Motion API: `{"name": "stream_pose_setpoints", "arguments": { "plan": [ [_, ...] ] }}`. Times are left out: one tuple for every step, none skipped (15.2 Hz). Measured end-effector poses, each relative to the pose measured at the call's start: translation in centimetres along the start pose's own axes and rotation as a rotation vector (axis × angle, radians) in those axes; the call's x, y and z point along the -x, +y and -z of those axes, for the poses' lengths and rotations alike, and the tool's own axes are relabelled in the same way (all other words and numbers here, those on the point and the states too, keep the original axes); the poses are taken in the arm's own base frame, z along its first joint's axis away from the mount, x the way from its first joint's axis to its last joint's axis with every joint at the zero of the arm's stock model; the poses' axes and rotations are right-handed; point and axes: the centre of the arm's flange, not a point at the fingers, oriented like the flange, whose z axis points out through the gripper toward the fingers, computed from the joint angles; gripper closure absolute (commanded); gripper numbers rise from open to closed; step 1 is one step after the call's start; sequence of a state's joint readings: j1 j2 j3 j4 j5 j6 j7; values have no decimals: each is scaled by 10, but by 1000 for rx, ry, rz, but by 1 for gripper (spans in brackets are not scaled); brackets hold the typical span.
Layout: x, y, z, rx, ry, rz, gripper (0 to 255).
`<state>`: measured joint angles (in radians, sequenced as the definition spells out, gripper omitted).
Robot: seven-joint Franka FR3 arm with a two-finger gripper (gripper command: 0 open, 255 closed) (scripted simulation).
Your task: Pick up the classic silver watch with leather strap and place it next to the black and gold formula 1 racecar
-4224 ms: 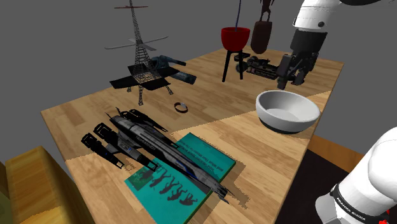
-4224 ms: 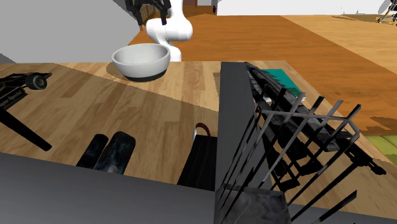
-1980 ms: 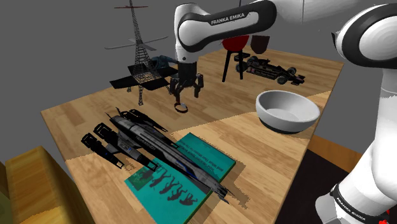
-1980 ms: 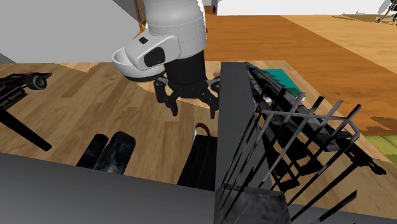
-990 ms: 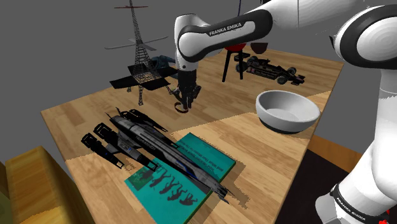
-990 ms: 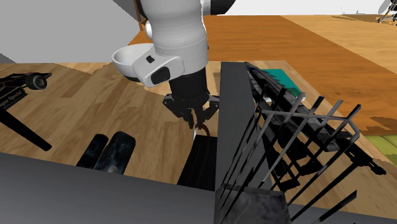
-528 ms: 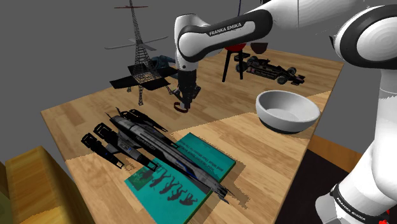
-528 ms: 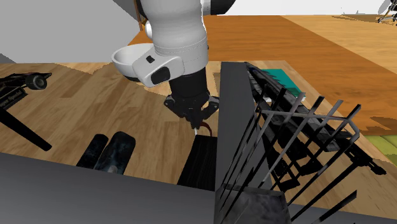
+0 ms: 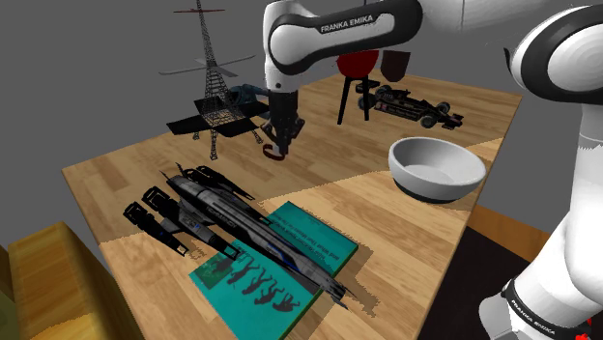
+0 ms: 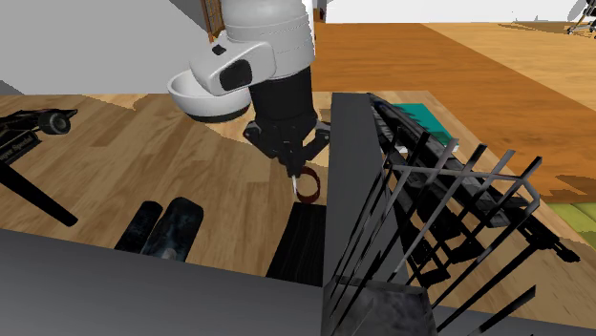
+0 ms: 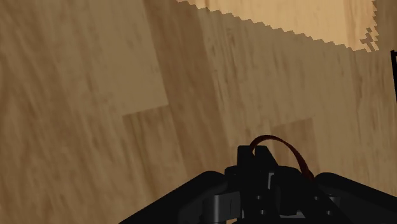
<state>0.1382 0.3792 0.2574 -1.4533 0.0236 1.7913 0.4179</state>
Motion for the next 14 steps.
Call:
{"name": "stream_pose_setpoints", "arguments": {
  "plan": [
    [0,0,4,0,0,0,255],
    [0,0,9,0,0,0,255],
    [1,0,15,0,0,0,255],
    [1,0,21,0,0,0,255],
    [1,-1,26,0,0,0,255],
    [1,-1,31,0,0,0,255],
    [1,-1,36,0,0,0,255],
    [1,-2,41,0,0,0,255],
    [2,-3,47,0,0,0,255],
    [3,-4,52,0,0,0,255],
    [3,-4,57,0,0,0,255],
    [4,-5,62,0,0,0,255],
    [5,-5,69,0,0,0,255],
    [5,-5,74,0,0,0,255]
  ]
}}
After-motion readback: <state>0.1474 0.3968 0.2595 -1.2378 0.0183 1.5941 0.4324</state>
